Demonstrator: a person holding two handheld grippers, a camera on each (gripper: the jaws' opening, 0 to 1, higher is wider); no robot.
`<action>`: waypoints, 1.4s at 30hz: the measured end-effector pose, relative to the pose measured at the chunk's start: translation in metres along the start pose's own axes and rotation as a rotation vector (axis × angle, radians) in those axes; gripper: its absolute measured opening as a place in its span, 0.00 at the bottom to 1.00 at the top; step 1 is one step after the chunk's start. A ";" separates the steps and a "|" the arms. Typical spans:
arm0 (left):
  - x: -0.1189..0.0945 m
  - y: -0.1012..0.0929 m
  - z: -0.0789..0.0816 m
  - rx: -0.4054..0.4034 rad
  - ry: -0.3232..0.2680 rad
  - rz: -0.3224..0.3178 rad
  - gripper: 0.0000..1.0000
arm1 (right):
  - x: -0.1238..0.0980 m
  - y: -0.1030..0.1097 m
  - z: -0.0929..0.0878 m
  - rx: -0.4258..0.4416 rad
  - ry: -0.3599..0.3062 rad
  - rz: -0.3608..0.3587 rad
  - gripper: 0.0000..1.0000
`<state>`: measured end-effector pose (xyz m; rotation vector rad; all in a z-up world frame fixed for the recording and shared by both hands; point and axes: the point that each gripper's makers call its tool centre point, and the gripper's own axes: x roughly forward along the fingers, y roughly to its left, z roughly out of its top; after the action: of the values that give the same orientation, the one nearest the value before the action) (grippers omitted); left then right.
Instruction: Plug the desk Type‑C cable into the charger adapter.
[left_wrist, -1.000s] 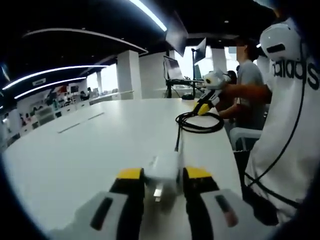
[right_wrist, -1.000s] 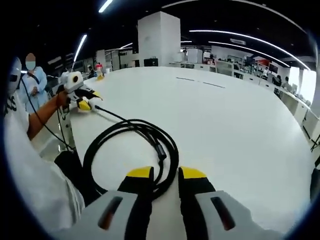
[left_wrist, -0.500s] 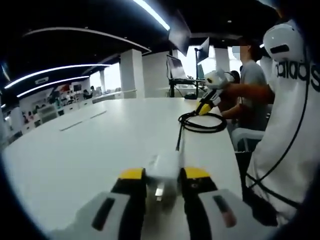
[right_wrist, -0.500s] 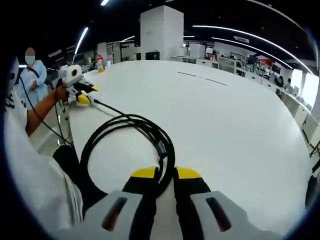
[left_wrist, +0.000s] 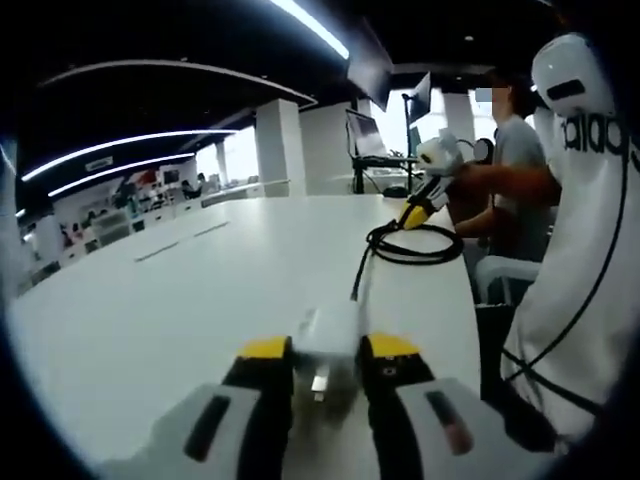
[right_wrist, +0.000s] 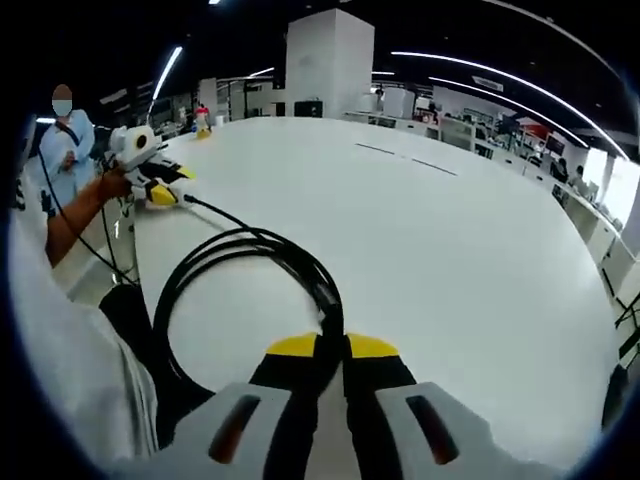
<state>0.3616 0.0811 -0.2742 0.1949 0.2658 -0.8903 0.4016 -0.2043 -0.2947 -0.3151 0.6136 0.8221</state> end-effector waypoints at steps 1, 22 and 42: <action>0.000 0.000 0.000 -0.001 -0.002 0.001 0.26 | 0.000 0.000 0.000 -0.002 -0.001 -0.001 0.07; 0.007 0.018 0.002 -0.053 -0.018 0.049 0.26 | 0.018 -0.017 0.017 -0.028 -0.011 -0.010 0.07; 0.024 0.061 0.008 -0.080 -0.043 0.096 0.26 | 0.050 -0.045 0.043 -0.033 -0.031 -0.034 0.06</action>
<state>0.4254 0.0988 -0.2706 0.1135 0.2499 -0.7860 0.4785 -0.1833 -0.2902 -0.3409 0.5646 0.8037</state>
